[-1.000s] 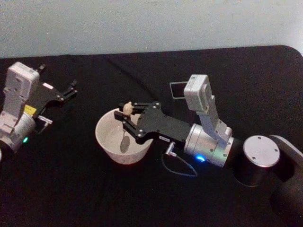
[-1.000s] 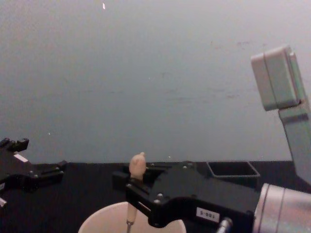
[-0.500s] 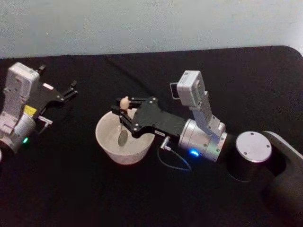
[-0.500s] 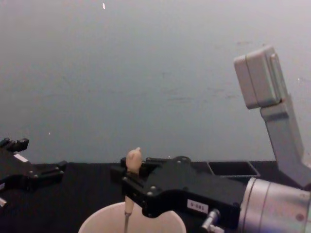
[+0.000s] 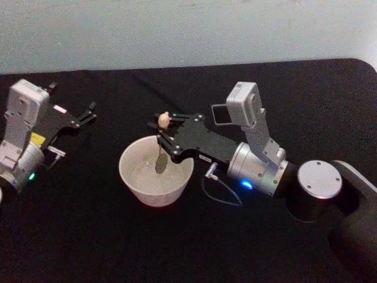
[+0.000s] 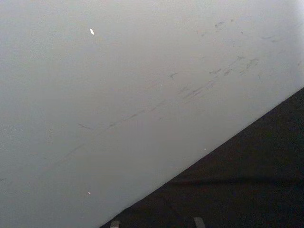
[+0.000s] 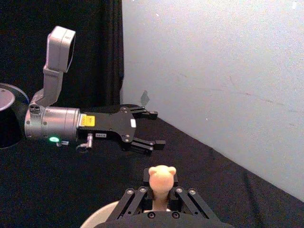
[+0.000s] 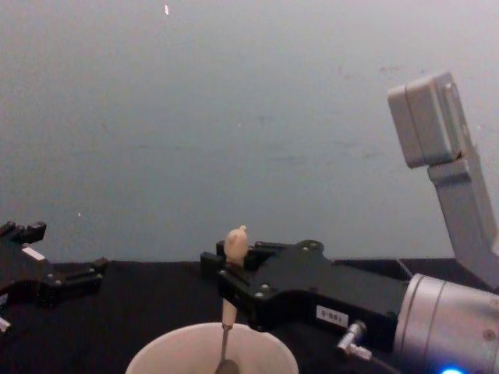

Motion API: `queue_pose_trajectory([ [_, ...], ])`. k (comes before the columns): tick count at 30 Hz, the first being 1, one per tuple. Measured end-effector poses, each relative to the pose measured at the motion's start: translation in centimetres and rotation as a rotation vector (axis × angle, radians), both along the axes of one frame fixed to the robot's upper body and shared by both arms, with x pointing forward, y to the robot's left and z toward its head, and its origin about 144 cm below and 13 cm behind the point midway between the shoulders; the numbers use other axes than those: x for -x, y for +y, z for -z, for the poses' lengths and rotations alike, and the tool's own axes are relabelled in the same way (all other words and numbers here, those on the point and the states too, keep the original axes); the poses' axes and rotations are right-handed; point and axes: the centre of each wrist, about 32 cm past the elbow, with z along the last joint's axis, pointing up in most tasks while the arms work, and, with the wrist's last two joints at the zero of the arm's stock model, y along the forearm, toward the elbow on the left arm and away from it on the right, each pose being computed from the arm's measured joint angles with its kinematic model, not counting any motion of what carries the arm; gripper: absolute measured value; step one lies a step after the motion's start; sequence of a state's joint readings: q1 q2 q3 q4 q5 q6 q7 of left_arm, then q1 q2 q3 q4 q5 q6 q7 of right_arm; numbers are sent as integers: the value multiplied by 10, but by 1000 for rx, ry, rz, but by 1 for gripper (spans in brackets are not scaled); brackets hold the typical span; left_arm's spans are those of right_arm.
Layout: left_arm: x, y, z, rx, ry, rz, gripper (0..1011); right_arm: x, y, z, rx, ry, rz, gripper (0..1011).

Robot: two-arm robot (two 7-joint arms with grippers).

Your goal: Pick up the stirring spoon with one hand, stir inside the cup, then place it back in its original position.

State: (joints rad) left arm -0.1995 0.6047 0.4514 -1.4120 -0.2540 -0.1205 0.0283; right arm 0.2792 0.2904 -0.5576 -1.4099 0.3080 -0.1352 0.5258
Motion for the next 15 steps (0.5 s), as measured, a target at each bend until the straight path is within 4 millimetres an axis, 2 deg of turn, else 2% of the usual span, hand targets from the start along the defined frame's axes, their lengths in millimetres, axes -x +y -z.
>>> queue_pose_trajectory([
  [15,0,0,0,0,0,0,1001,7,-11,0,11,1,5,175],
])
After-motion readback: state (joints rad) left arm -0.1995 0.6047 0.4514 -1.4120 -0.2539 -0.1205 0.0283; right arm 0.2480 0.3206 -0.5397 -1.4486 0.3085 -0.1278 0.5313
